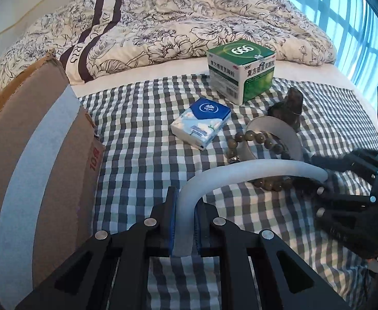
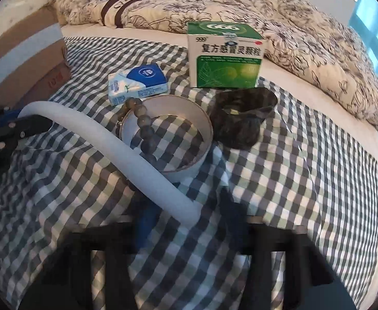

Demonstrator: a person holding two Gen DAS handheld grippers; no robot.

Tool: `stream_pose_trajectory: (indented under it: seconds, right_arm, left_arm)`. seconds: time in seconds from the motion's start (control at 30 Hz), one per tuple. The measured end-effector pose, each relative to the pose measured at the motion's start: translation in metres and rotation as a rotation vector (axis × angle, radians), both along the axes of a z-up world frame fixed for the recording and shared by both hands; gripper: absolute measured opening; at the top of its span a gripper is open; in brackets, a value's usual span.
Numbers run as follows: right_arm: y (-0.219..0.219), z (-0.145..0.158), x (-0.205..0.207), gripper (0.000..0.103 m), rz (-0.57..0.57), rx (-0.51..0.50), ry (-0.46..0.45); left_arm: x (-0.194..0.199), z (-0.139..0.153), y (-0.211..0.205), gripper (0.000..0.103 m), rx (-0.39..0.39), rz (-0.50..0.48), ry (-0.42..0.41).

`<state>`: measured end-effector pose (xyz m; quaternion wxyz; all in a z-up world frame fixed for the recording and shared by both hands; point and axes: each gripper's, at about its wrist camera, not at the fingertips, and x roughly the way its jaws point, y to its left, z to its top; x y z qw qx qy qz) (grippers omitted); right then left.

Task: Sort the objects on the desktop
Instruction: 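Close the right tool on the foam tube beside the left tool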

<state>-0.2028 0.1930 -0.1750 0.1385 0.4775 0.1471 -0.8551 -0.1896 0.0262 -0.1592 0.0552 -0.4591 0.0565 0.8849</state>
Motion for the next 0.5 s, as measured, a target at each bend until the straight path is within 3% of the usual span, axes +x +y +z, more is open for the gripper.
stream_pose_trajectory:
  seconds: [0.1, 0.23, 0.5]
  right_arm:
    - [0.002, -0.001, -0.001, 0.005, -0.011, -0.032, -0.017]
    - [0.007, 0.009, 0.007, 0.005, -0.035, -0.088, -0.005]
    - [0.011, 0.043, 0.03, 0.005, -0.047, -0.104, 0.051]
  left_arm:
    - [-0.003, -0.002, -0.001, 0.012, -0.002, 0.005, -0.002]
    - [-0.002, -0.002, -0.001, 0.012, -0.001, 0.005, -0.001]
    - [0.009, 0.018, 0.004, 0.012, 0.013, -0.006, 0.036]
